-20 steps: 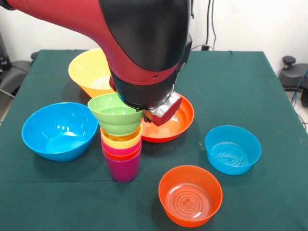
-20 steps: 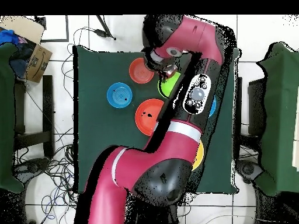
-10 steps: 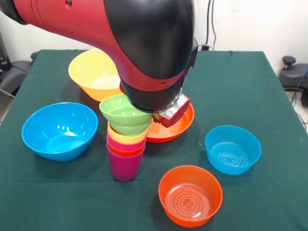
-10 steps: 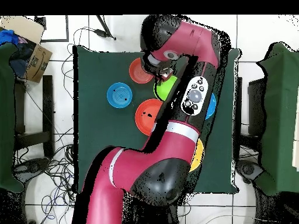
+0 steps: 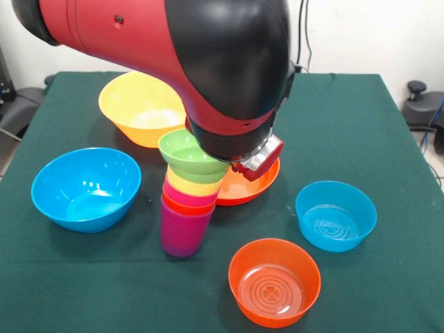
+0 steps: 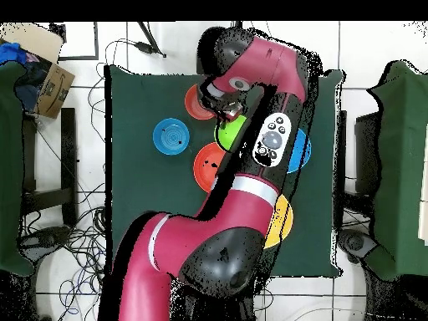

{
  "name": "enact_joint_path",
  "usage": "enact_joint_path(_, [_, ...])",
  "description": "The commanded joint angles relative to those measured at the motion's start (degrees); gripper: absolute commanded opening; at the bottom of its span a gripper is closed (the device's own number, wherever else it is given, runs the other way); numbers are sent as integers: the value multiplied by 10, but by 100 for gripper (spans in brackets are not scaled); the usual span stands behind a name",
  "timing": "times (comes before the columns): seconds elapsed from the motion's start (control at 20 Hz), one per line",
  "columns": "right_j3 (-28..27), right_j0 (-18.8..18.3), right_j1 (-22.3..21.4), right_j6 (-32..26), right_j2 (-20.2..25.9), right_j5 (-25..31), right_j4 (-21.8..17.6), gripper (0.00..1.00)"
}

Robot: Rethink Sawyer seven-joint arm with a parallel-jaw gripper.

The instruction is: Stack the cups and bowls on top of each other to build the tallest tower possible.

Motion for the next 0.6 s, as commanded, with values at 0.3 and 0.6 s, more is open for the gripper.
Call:
enact_joint_path(0.3, [59,12,-5,-45,67,-44,-56,0])
enact_joint_path(0.6, [43,4,-3,-67,73,-102,-69,0])
